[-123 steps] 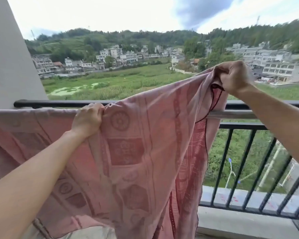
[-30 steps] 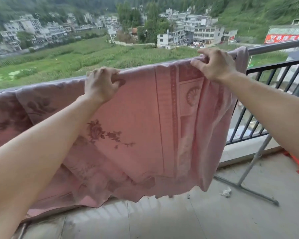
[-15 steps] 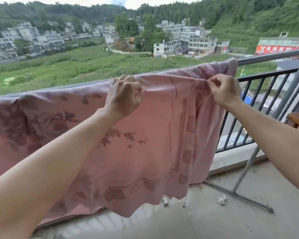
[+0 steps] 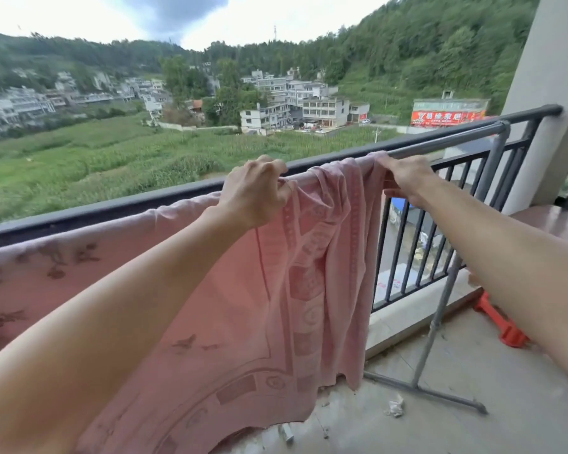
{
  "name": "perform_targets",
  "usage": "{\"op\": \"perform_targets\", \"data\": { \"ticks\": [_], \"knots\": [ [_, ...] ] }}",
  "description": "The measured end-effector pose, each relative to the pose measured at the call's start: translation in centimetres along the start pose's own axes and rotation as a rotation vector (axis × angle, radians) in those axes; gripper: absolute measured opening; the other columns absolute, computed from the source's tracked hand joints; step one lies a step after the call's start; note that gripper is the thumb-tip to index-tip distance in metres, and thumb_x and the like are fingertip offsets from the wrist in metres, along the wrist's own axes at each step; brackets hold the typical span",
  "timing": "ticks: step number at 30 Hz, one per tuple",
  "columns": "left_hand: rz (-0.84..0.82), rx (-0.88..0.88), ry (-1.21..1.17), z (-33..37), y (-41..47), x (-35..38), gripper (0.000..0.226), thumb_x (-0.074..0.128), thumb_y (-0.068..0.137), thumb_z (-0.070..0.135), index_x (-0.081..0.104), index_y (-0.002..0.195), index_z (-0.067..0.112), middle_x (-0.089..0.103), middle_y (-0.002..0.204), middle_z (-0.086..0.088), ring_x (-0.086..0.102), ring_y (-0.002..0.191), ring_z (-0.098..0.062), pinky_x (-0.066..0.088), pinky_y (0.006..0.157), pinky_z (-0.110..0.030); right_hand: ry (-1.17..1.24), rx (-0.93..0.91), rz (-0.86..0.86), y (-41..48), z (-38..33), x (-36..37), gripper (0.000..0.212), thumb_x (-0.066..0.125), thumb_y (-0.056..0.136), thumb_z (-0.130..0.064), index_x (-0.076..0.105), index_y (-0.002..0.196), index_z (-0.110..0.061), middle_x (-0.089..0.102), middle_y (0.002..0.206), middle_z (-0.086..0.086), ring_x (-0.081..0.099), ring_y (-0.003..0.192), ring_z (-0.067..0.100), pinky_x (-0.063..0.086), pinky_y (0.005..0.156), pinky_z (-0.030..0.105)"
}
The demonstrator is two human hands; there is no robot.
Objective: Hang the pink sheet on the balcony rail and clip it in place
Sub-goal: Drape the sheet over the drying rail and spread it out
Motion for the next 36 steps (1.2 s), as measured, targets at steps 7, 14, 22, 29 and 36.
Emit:
{"op": "perform_targets", "data": {
  "ticks": [7, 14, 22, 29, 36],
  "knots": [
    [-0.158, 0.054, 0.066, 2.4, 4.2, 4.3, 0.028, 0.051, 0.092, 0.044, 0.060, 0.100, 0.019, 0.065, 0.094, -0.005, 0.058, 0.081, -0.027, 0.037, 0.067, -0.035, 0.214, -0.064, 0.448, 3.5, -0.7, -11.8, 0.022, 0.074, 0.070, -0.026, 0.059, 0.064, -0.012, 0.060, 0.065, 0.001, 0.054, 0.060, 0.016, 0.045, 0.056, 0.032],
    [-0.079, 0.037, -0.022, 6.6, 7.3, 6.3, 0.036, 0.050, 0.093, 0.051, 0.060, 0.112, 0.022, 0.062, 0.110, -0.004, 0.061, 0.094, -0.029, 0.041, 0.070, -0.036, -0.072, 0.140, 0.148, 9.6, 3.0, -19.6, 0.012, 0.062, 0.078, -0.017, 0.055, 0.069, -0.021, 0.053, 0.068, -0.003, 0.047, 0.060, 0.010, 0.034, 0.056, 0.025],
    [0.186, -0.161, -0.061, 10.9, 9.5, 8.4, 0.017, 0.065, 0.089, 0.029, 0.074, 0.097, 0.017, 0.071, 0.097, -0.003, 0.064, 0.085, -0.024, 0.040, 0.065, -0.030, 0.040, 0.121, -0.099, 14.2, 4.4, -14.7, 0.023, 0.080, 0.076, -0.039, 0.068, 0.073, -0.019, 0.063, 0.067, -0.008, 0.054, 0.055, 0.009, 0.042, 0.054, 0.025],
    [0.294, -0.116, -0.102, 17.4, 10.8, 8.1, 0.016, 0.063, 0.091, 0.023, 0.074, 0.093, 0.012, 0.072, 0.093, -0.002, 0.062, 0.081, -0.019, 0.042, 0.069, -0.028, 0.201, -0.027, 0.048, 19.5, 2.0, -25.8, 0.023, 0.079, 0.070, -0.020, 0.061, 0.084, -0.019, 0.057, 0.070, -0.005, 0.053, 0.047, 0.004, 0.039, 0.044, 0.018],
    [0.142, -0.039, -0.071, 23.0, 12.1, 11.7, 0.008, 0.067, 0.086, 0.018, 0.071, 0.082, 0.012, 0.069, 0.090, 0.000, 0.061, 0.080, -0.017, 0.039, 0.069, -0.026, 0.202, 0.132, 0.066, 25.9, 7.4, -30.2, 0.051, 0.078, 0.045, -0.039, 0.062, 0.089, -0.021, 0.051, 0.061, -0.006, 0.047, 0.043, 0.011, 0.040, 0.040, 0.021]
  ]
}}
Point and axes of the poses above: each hand's wrist, its own y-axis towards the middle knuckle, its own x-axis out of the palm, z = x × y, the point moved 9 cm from there along y, towards the middle knuckle
